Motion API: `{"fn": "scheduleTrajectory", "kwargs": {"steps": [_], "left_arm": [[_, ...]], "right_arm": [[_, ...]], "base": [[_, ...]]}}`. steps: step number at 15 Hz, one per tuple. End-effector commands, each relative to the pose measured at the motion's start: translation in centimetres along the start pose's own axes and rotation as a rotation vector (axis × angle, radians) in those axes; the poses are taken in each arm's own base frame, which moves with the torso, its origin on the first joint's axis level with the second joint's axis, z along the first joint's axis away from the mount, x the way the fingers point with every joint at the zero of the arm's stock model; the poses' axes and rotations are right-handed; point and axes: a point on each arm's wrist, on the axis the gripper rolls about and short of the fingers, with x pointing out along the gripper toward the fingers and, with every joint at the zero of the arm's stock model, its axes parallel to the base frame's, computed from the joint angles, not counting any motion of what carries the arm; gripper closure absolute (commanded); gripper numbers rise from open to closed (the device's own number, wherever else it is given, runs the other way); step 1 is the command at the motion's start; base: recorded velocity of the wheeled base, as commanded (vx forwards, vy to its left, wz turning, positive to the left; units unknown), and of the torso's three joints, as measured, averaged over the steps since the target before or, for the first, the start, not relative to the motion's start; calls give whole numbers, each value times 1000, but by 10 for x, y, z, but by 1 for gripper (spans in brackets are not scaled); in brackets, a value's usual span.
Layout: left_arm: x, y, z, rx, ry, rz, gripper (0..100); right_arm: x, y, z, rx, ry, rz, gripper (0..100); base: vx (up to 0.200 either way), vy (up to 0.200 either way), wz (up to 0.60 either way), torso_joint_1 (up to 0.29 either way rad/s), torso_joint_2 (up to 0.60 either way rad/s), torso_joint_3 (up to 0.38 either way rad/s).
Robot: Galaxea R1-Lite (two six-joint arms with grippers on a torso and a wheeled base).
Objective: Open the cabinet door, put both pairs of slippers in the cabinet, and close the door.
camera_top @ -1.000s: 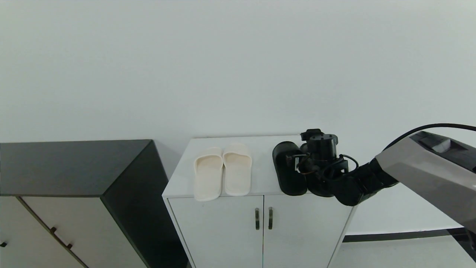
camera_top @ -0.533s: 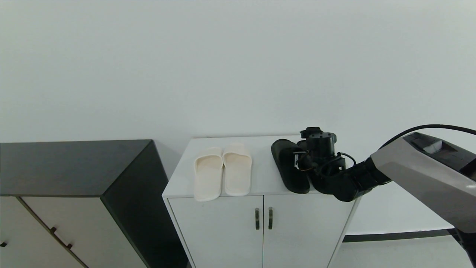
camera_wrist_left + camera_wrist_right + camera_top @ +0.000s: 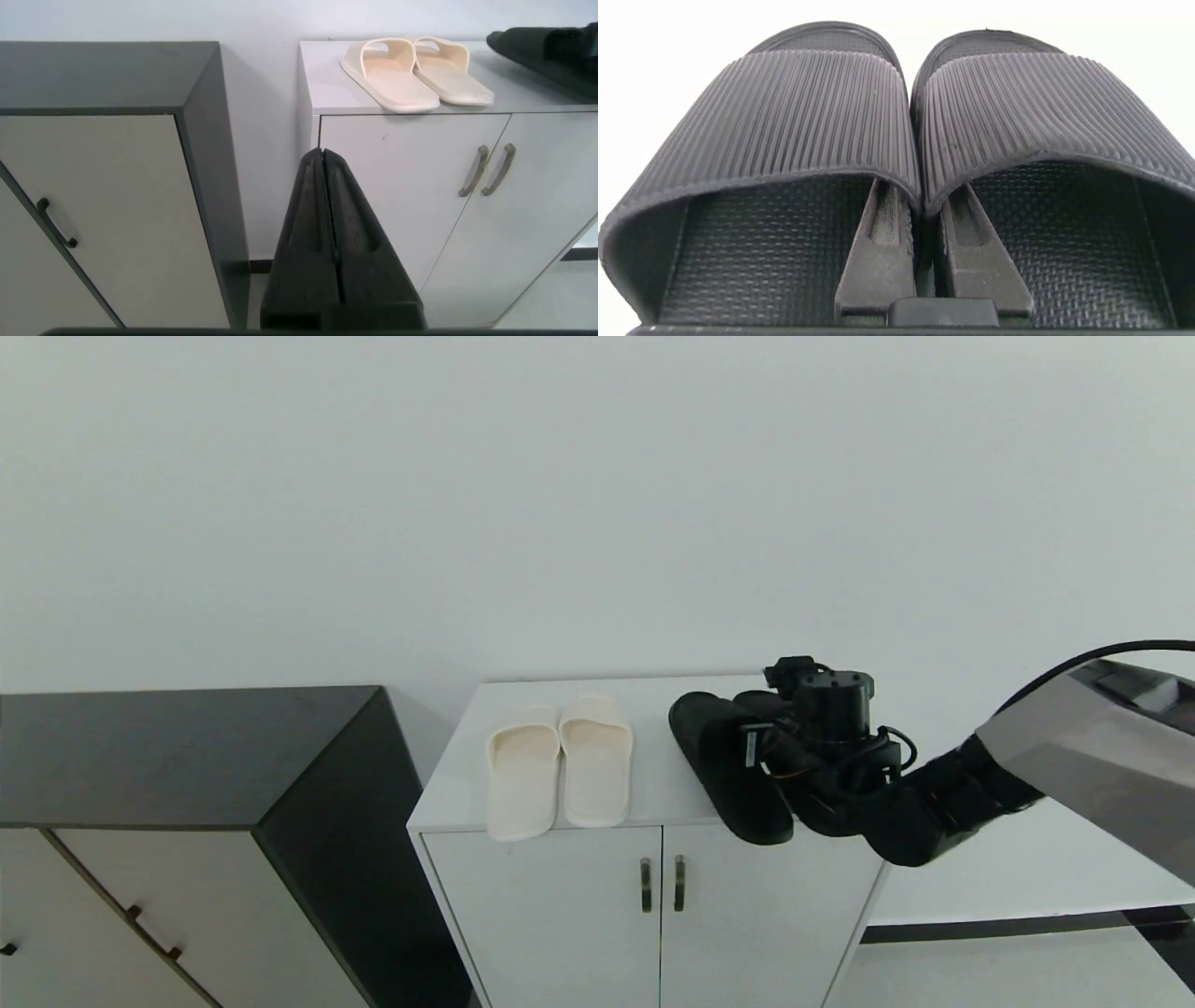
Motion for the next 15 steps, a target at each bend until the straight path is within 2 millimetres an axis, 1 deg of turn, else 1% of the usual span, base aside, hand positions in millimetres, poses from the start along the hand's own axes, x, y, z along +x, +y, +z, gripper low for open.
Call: {"fn": "scheduleTrajectory", "kwargs": {"steps": [1, 3, 4, 5, 7, 9, 12, 15], "left_arm": [[0, 0, 0, -1, 1, 0, 100], [0, 0, 0, -1, 1, 0, 100], [0, 0, 0, -1, 1, 0, 100], [0, 0, 0, -1, 1, 0, 100], [0, 0, 0, 1, 1, 0, 100], [0, 0, 0, -1, 2, -1, 100], [0, 0, 0, 1, 2, -5, 100], [0, 0, 0, -1, 1, -5, 100]], "right_arm": [[-88, 6, 24, -1, -32, 229, 100], [-131, 6, 23, -12, 1, 381, 100], [-147, 7, 23, -18, 3, 440, 100], [-156, 10, 25, -22, -6, 467, 100], [-166, 13, 24, -27, -4, 490, 100], [-169, 13, 21, -29, 6, 494, 100], [-180, 9, 17, -29, 17, 494, 100], [-182, 8, 17, -29, 17, 494, 100]], "base": [[0, 0, 0, 0, 0, 0], [0, 0, 0, 0, 0, 0], [0, 0, 0, 0, 0, 0], [0, 0, 0, 0, 0, 0], [0, 0, 0, 0, 0, 0], [0, 0, 0, 0, 0, 0], [-200, 0, 0, 9, 2, 1], [-200, 0, 0, -4, -1, 7]]}}
